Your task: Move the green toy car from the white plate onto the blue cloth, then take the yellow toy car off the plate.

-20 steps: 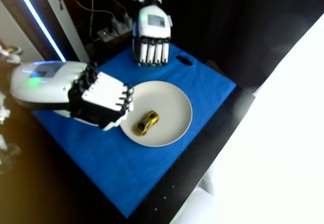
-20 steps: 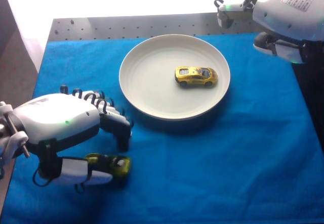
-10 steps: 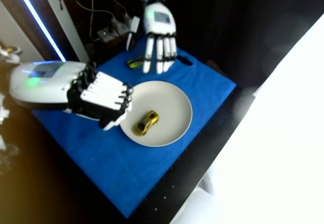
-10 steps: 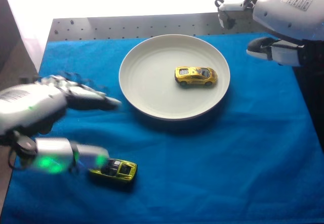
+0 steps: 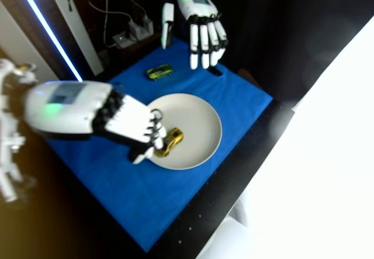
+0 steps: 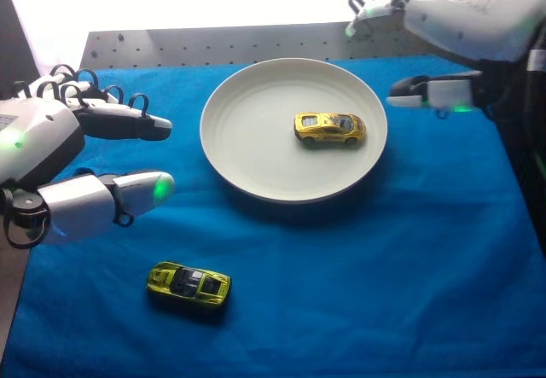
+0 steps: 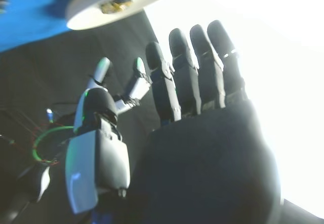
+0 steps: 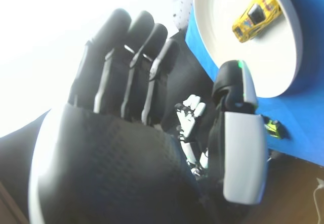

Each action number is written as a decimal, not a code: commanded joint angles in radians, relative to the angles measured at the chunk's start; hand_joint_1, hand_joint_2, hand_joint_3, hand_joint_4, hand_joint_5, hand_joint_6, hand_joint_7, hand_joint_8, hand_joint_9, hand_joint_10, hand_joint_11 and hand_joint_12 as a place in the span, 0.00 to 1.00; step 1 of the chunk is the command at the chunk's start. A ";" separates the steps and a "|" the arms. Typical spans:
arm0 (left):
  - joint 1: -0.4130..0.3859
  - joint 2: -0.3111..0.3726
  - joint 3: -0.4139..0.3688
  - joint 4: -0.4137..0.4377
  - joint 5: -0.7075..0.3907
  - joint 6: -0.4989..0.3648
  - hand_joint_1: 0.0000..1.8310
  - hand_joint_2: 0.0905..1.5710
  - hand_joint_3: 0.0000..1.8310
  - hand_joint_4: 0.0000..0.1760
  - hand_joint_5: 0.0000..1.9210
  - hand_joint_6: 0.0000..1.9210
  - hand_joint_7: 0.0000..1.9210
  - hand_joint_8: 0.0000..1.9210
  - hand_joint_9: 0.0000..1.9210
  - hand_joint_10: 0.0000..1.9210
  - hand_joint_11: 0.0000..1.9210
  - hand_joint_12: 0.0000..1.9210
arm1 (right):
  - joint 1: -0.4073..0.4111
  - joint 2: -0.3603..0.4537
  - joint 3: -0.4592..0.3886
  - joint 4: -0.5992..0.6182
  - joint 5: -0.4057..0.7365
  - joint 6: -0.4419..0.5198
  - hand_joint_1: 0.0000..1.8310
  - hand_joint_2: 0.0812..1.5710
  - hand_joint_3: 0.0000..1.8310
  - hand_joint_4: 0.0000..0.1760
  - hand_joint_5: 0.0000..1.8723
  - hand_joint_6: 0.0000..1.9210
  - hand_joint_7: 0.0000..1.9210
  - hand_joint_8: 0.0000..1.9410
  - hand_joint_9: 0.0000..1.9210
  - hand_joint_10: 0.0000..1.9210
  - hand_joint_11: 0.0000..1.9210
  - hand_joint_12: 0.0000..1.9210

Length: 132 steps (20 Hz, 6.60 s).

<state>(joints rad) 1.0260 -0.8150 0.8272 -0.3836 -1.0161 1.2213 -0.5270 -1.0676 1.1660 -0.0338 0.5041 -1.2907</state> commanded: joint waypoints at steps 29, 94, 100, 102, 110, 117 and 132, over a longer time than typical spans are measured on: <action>-0.007 -0.041 0.010 -0.004 -0.137 0.000 0.45 0.81 0.00 1.00 0.34 0.77 0.40 0.02 0.21 0.36 0.00 0.71 | 0.052 -0.182 0.143 0.036 -0.066 -0.002 0.46 0.58 0.00 0.00 0.41 0.00 0.30 0.44 0.26 0.71 0.21 0.98; -0.007 -0.044 0.002 -0.003 -0.152 -0.007 0.47 0.80 0.00 1.00 0.35 0.74 0.23 0.40 0.16 0.54 0.02 0.79 | 0.032 -0.301 0.262 0.053 -0.193 -0.002 0.51 0.68 0.00 0.00 0.45 0.39 0.44 0.57 0.40 0.75 0.34 0.98; -0.006 -0.044 0.002 -0.003 -0.155 -0.011 0.46 0.80 0.00 1.00 0.35 0.75 0.24 0.39 0.16 0.50 0.00 0.73 | 0.028 -0.305 0.264 0.054 -0.194 -0.002 0.66 0.72 0.00 0.00 0.53 0.48 0.44 0.68 0.39 0.81 0.35 1.00; -0.003 -0.044 0.001 -0.003 -0.156 -0.013 0.47 0.79 0.00 1.00 0.35 0.74 0.24 0.38 0.16 0.48 0.00 0.67 | 0.028 -0.305 0.264 0.054 -0.194 -0.002 0.66 0.73 0.00 0.00 0.51 0.54 0.43 0.66 0.40 0.76 0.34 1.00; 0.006 -0.045 0.001 -0.010 -0.162 -0.015 0.47 0.79 0.00 1.00 0.36 0.72 0.29 0.26 0.20 0.39 0.00 0.72 | 0.031 -0.283 0.235 0.054 -0.157 -0.002 0.64 0.76 0.00 0.00 0.43 0.64 0.41 0.71 0.39 0.72 0.35 0.95; 0.009 -0.045 0.001 -0.015 -0.168 -0.015 0.46 0.80 0.00 1.00 0.34 0.76 0.28 0.24 0.17 0.41 0.00 0.78 | 0.044 -0.193 0.147 0.054 -0.074 -0.002 0.67 0.75 0.00 0.00 0.43 0.56 0.45 0.74 0.46 0.84 0.45 1.00; 0.040 -0.030 -0.009 -0.040 -0.205 -0.015 0.45 0.82 0.00 1.00 0.33 0.78 0.25 0.30 0.17 0.47 0.02 0.83 | -0.105 0.130 -0.209 -0.021 0.189 -0.002 0.69 0.70 0.00 0.00 0.47 0.48 0.54 0.60 0.62 0.71 0.57 0.91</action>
<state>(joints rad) 1.0721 -0.8494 0.8196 -0.4503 -1.1015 1.2095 -0.6476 -0.9291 0.9565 -0.0494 0.5652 -1.2869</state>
